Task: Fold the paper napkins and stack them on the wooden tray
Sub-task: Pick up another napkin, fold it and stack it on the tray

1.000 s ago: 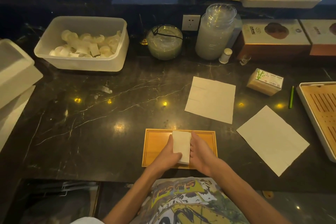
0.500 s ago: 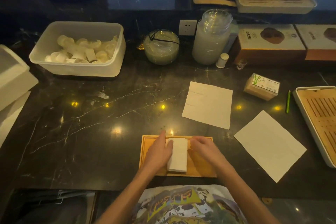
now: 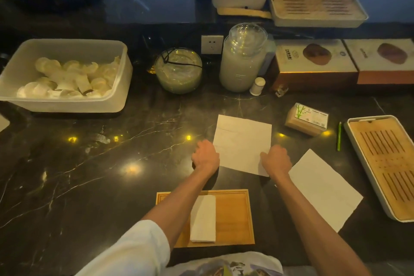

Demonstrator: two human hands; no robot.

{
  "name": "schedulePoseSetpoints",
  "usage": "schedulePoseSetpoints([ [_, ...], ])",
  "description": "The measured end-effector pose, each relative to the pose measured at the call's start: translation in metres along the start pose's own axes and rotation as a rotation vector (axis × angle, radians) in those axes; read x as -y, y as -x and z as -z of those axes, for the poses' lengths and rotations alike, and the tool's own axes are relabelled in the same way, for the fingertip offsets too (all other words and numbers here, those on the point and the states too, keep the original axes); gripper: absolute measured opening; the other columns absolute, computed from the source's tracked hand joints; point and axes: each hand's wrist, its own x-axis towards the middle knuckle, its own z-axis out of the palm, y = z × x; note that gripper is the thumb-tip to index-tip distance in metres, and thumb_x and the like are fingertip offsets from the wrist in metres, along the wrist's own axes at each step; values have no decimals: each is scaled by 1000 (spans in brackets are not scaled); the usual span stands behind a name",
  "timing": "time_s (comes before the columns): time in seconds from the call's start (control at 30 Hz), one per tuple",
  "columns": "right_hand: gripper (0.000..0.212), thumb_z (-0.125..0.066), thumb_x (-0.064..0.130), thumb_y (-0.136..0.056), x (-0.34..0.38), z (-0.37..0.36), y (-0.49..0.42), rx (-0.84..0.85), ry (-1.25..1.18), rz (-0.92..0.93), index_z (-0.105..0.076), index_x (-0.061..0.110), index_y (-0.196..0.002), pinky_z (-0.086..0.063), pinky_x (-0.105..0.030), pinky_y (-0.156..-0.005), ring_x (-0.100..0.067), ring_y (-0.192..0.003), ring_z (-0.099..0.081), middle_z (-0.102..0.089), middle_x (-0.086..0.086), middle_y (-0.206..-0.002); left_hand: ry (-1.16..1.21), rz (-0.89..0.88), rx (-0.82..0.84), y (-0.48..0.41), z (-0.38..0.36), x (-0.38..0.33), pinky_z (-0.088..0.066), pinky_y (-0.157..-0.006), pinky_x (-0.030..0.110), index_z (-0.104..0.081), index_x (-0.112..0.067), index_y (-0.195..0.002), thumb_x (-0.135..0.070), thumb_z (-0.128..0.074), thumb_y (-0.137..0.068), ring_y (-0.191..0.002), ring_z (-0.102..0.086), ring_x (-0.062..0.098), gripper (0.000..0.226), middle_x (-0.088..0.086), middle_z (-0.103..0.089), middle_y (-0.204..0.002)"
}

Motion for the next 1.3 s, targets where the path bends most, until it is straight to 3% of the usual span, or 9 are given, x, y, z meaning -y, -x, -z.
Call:
schedulePoseSetpoints([
  [0.2, 20, -60, 22, -99, 0, -9, 3, 9, -108, 48, -67, 6, -107, -53, -38, -79, -28, -95, -62, -67, -16, -113, 134, 46, 173, -12, 5, 5, -51, -96, 40, -60, -3, -122, -15, -59, -92, -114, -58, 30, 32, 16, -59, -125],
  [0.37, 14, -67, 21, -96, 4, 11, 35, 388, -954, -155, -64, 10, -104, -55, -24, -58, -17, -88, -67, -69, -13, -111, 1636, 180, 473, 7, 48, 28, -42, -110, 48, -55, -7, -129, -35, -49, -103, -123, -58, 32, 39, 19, -61, -131],
  [0.43, 15, -68, 20, -96, 8, 11, 64, 455, -1121, -150, -64, 13, -108, -61, -26, -63, -20, -95, -73, -71, -9, -110, 1869, 160, 525, 21, 46, 38, -37, -115, 51, -50, -10, -136, -50, -48, -100, -131, -54, 35, 54, 20, -58, -140],
  [0.6, 17, -68, 30, -94, 14, -1, 126, 619, -975, -46, -68, 16, -104, -62, -26, -67, -15, -85, -78, -76, -5, -99, 1737, 81, 743, 56, 43, 37, -20, -122, 60, -40, -9, -150, -40, -36, -107, -144, -37, 43, 52, 23, -44, -153],
  [0.7, 27, -61, 47, -95, 1, 3, 139, 394, -631, 113, -69, 22, -90, -54, -20, -55, -13, -75, -73, -73, -2, -87, 1534, 7, 552, 63, 52, 42, -32, -116, 62, -37, -8, -150, -5, -38, -106, -137, -45, 42, 44, 22, -47, -149],
  [0.83, 26, -58, 51, -94, -19, 25, 131, 175, -755, 157, -64, 27, -103, -49, -20, -64, -7, -89, -64, -69, 2, -103, 1396, -114, 636, 75, 77, 59, -39, -111, 64, -43, -12, -145, -4, -47, -103, -134, -50, 42, 43, 19, -52, -143],
  [0.97, 53, -60, 61, -88, -12, 39, 117, 616, -880, 158, -57, 31, -131, -50, -36, -102, -14, -120, -59, -64, 7, -130, 1429, -323, 897, 90, 109, 76, -38, -110, 63, -36, -14, -150, -4, -41, -103, -141, -39, 45, 48, 20, -45, -144],
  [1.13, 47, -67, 40, -94, 12, 36, 123, 1123, -1111, 126, -63, 17, -135, -48, -51, -108, -34, -127, -61, -66, -15, -135, 1503, -340, 874, 105, 134, 95, -49, -104, 58, -46, -19, -146, -9, -49, -104, -136, -49, 41, 44, 20, -46, -151],
  [1.3, 37, -68, 20, -94, 18, 39, 125, 960, -1178, 137, -64, 6, -128, -61, -45, -89, -33, -117, -68, -70, -17, -127, 1104, -225, 489, 110, 142, 119, -56, -98, 49, -62, -26, -127, -28, -49, -104, -115, -70, 21, 26, 0, -71, -125],
])
